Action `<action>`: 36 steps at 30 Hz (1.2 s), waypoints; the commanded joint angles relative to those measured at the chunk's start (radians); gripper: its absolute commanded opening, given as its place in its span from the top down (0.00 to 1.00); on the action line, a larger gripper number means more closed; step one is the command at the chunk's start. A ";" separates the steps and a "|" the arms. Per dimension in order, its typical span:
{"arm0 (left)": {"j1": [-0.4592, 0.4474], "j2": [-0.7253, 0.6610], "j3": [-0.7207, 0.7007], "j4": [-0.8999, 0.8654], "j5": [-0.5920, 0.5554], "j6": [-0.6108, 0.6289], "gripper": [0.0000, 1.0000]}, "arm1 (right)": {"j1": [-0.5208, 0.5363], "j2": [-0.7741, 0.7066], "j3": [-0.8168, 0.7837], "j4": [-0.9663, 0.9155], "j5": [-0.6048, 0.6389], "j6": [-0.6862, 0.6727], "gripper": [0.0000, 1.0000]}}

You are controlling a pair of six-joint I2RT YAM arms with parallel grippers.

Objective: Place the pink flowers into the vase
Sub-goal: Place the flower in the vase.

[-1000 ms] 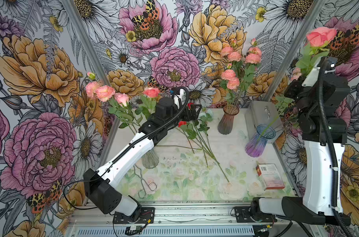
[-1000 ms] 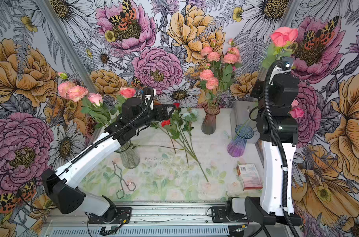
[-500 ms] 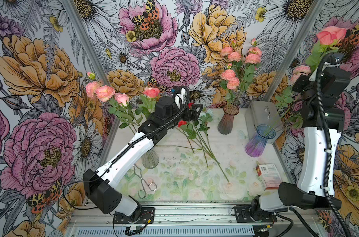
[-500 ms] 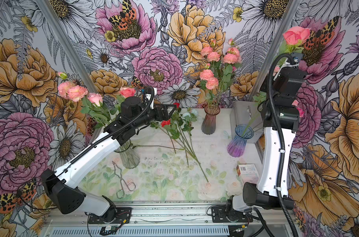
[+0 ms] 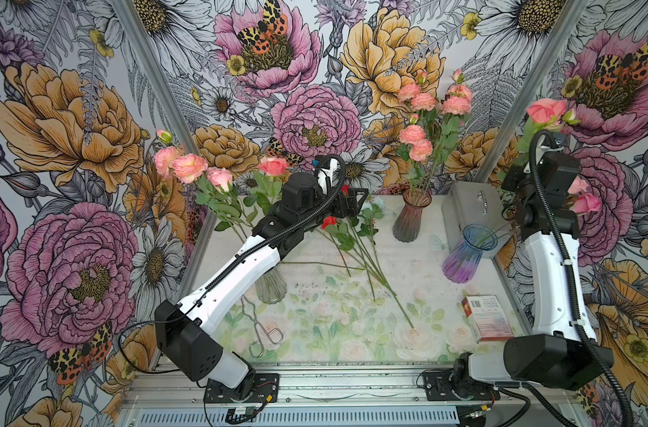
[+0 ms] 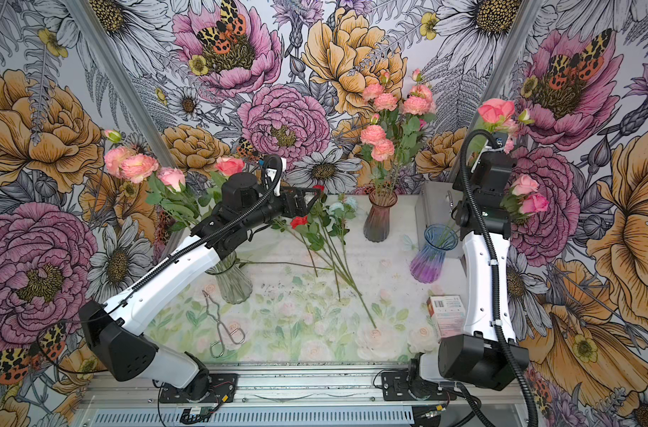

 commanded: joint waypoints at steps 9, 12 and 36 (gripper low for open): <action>0.019 0.019 -0.020 0.056 0.036 -0.011 0.02 | -0.004 -0.103 -0.228 0.138 -0.041 0.034 1.00; 0.022 0.011 -0.031 0.061 0.036 -0.011 0.02 | -0.003 -0.118 -0.266 0.142 -0.041 0.047 1.00; 0.028 -0.075 -0.120 0.060 0.018 -0.004 0.02 | 0.046 -0.173 -0.460 0.147 -0.019 0.093 0.64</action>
